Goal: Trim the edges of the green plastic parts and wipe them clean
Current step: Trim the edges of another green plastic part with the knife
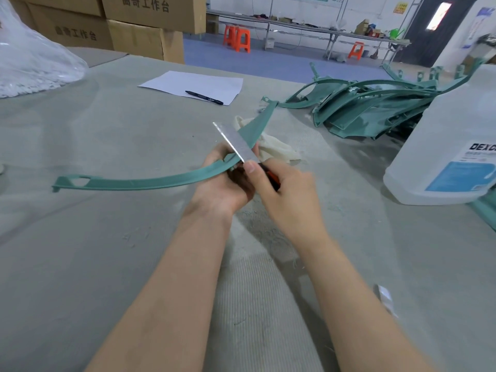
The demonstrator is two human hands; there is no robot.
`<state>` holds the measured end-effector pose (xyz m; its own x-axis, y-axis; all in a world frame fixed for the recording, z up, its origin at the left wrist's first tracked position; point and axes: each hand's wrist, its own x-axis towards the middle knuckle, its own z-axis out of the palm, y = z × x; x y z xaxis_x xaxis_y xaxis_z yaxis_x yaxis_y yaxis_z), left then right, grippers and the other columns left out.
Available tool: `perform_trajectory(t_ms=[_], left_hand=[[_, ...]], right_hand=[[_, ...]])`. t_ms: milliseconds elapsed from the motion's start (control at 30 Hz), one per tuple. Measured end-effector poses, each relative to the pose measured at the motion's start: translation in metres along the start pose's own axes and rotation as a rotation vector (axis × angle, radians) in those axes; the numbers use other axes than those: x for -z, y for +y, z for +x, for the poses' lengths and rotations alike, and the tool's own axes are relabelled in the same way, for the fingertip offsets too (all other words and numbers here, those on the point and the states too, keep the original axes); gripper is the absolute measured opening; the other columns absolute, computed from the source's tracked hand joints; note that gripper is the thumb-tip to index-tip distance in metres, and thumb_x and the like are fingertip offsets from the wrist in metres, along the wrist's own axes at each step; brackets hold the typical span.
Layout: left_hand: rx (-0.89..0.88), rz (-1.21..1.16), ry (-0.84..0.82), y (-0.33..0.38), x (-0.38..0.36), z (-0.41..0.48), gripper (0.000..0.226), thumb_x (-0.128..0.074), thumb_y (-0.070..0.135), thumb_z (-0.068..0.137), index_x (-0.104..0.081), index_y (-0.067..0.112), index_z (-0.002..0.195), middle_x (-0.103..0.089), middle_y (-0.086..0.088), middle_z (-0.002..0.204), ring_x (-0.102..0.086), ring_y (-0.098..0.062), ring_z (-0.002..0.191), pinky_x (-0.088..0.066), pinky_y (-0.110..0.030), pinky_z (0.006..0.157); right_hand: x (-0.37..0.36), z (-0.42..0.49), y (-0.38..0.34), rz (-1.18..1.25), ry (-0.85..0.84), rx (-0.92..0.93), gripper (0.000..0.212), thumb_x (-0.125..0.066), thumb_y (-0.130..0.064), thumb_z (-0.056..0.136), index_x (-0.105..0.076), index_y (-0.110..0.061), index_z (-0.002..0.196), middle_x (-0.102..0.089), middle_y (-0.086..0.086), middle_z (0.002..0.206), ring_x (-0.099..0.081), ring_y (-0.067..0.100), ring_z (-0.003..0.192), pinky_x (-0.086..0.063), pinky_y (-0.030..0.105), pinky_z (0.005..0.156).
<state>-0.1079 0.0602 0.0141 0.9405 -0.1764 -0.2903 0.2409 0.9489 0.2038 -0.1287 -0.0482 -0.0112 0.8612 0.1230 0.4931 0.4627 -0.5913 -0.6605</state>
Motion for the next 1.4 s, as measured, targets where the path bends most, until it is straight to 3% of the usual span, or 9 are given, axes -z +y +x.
perform_trajectory(t_ms=[133, 267, 433, 600, 867, 1100, 1200, 1300, 1400], left_hand=[[0.025, -0.078, -0.028, 0.004, 0.003, -0.004, 0.035, -0.048, 0.01, 0.092, -0.064, -0.006, 0.065, -0.066, -0.017, 0.066, -0.067, -0.024, 0.051, -0.056, -0.022, 0.052], [-0.009, 0.0, -0.041, 0.003, -0.001, -0.007, 0.017, -0.056, 0.006, 0.077, -0.064, -0.004, 0.066, -0.066, -0.013, 0.067, -0.065, -0.019, 0.053, -0.055, -0.023, 0.061], [0.03, 0.048, -0.068, 0.005, -0.001, -0.006, 0.016, -0.053, 0.005, 0.087, -0.061, -0.001, 0.073, -0.065, -0.008, 0.068, -0.067, -0.016, 0.052, -0.051, -0.015, 0.045], [0.025, 0.084, -0.064, 0.004, -0.002, -0.006, 0.02, -0.053, 0.006, 0.088, -0.061, -0.001, 0.071, -0.066, -0.009, 0.065, -0.065, -0.014, 0.05, -0.051, -0.015, 0.044], [0.002, 0.094, -0.016, 0.006, 0.002, 0.001, 0.012, -0.054, 0.008, 0.088, -0.061, 0.0, 0.081, -0.062, -0.007, 0.076, -0.059, -0.013, 0.055, -0.051, -0.016, 0.046], [0.003, -0.033, -0.017, 0.004, 0.0, -0.001, 0.02, -0.06, 0.004, 0.06, -0.066, -0.004, 0.077, -0.068, -0.012, 0.072, -0.068, -0.02, 0.055, -0.055, -0.024, 0.071], [-0.016, 0.011, -0.023, 0.005, 0.0, -0.003, 0.013, -0.06, 0.006, 0.058, -0.068, -0.005, 0.058, -0.068, -0.011, 0.068, -0.068, -0.019, 0.055, -0.055, -0.023, 0.066], [-0.035, 0.089, -0.014, 0.006, 0.0, -0.002, 0.006, -0.058, 0.003, 0.069, -0.062, 0.001, 0.066, -0.062, -0.006, 0.067, -0.061, -0.014, 0.054, -0.053, -0.018, 0.06], [-0.019, 0.079, -0.027, 0.007, 0.001, -0.003, 0.017, -0.053, 0.006, 0.087, -0.059, 0.001, 0.072, -0.064, -0.008, 0.064, -0.064, -0.014, 0.049, -0.051, -0.016, 0.044]], right_hand=[[-0.001, -0.002, -0.006, 0.016, -0.051, 0.025, 0.035, -0.055, -0.046, 0.095, -0.043, -0.043, 0.062, -0.049, -0.021, 0.049, -0.044, 0.004, 0.049, -0.029, 0.017, 0.048], [0.002, -0.001, -0.005, 0.047, 0.008, 0.013, 0.039, -0.052, -0.047, 0.095, -0.057, -0.02, 0.068, -0.051, -0.004, 0.052, -0.046, 0.014, 0.05, -0.037, 0.033, 0.05], [0.012, 0.005, 0.003, 0.101, 0.16, -0.074, 0.047, -0.049, -0.048, 0.097, -0.055, -0.011, 0.069, -0.055, 0.01, 0.057, -0.054, 0.03, 0.054, -0.044, 0.039, 0.052], [0.009, 0.004, 0.003, 0.06, 0.144, -0.066, 0.039, -0.049, -0.05, 0.096, -0.046, -0.035, 0.06, -0.051, -0.009, 0.05, -0.049, 0.012, 0.047, -0.037, 0.026, 0.047], [0.005, 0.003, 0.005, 0.002, 0.131, -0.026, 0.043, -0.052, -0.046, 0.096, -0.04, -0.028, 0.059, -0.043, -0.011, 0.049, -0.041, 0.008, 0.05, -0.029, 0.02, 0.047], [-0.002, 0.0, 0.001, -0.021, 0.02, 0.013, 0.041, -0.052, -0.049, 0.095, -0.053, -0.017, 0.068, -0.044, -0.005, 0.051, -0.039, 0.013, 0.049, -0.029, 0.029, 0.049], [-0.001, 0.0, -0.001, 0.018, 0.012, 0.014, 0.044, -0.051, -0.05, 0.093, -0.057, -0.014, 0.07, -0.05, 0.001, 0.053, -0.045, 0.018, 0.05, -0.036, 0.034, 0.048], [0.003, 0.001, -0.002, 0.041, 0.064, -0.006, 0.046, -0.05, -0.049, 0.095, -0.058, -0.011, 0.07, -0.05, 0.003, 0.053, -0.05, 0.026, 0.053, -0.042, 0.04, 0.051], [0.009, 0.003, -0.001, 0.05, 0.138, -0.028, 0.04, -0.049, -0.048, 0.097, -0.047, -0.031, 0.061, -0.048, -0.006, 0.05, -0.051, 0.018, 0.049, -0.04, 0.032, 0.049]])
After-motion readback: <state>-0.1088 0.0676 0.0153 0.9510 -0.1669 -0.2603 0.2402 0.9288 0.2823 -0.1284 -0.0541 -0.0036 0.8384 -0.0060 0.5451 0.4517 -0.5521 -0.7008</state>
